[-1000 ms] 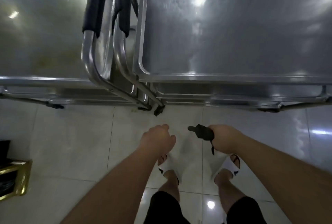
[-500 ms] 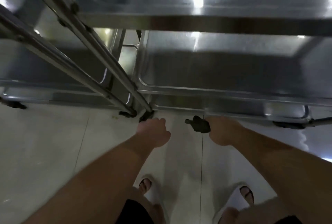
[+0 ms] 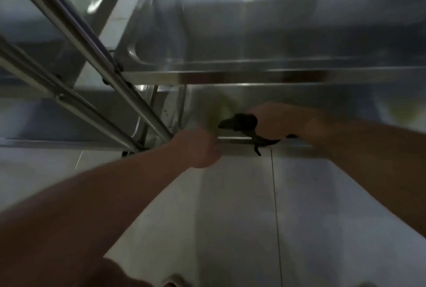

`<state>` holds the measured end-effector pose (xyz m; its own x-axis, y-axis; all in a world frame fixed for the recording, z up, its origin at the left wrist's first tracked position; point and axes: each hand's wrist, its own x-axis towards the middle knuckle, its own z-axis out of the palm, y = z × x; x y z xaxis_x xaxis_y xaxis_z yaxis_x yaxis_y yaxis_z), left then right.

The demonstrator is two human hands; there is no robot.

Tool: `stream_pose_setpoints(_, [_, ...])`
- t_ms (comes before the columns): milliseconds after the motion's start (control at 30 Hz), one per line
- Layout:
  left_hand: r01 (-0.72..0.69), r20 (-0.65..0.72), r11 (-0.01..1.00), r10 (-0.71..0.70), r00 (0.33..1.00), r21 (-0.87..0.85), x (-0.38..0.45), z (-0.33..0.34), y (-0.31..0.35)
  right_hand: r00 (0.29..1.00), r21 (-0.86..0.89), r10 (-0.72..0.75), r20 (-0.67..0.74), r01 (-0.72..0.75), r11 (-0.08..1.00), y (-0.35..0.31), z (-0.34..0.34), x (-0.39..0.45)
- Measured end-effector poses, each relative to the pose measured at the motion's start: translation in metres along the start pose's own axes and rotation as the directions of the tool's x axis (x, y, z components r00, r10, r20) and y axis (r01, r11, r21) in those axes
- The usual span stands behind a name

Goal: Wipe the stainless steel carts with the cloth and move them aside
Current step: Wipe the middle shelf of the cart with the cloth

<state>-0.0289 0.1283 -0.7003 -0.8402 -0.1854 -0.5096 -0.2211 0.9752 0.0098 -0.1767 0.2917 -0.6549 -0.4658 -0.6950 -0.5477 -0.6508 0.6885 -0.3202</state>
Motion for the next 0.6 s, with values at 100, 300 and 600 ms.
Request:
stream_pose_setpoints(100, [0.012,-0.010,1.000,-0.012,1.000,0.005,0.000,0.014,-0.012,1.000,0.121,0.029,-0.008,-0.027,0.992,-0.002,0.006,0.014])
stream_pose_setpoints(300, [0.051,0.057,0.996,-0.046,0.997,-0.076,-0.008,0.052,-0.049,0.981,0.266,0.133,-0.141,-0.092,0.959,-0.016,0.013,0.044])
stream_pose_setpoints(600, [0.125,0.245,0.963,-0.065,0.967,-0.237,-0.010,0.075,-0.122,0.901,0.239,0.037,-0.433,0.074,0.968,-0.065,0.007,0.092])
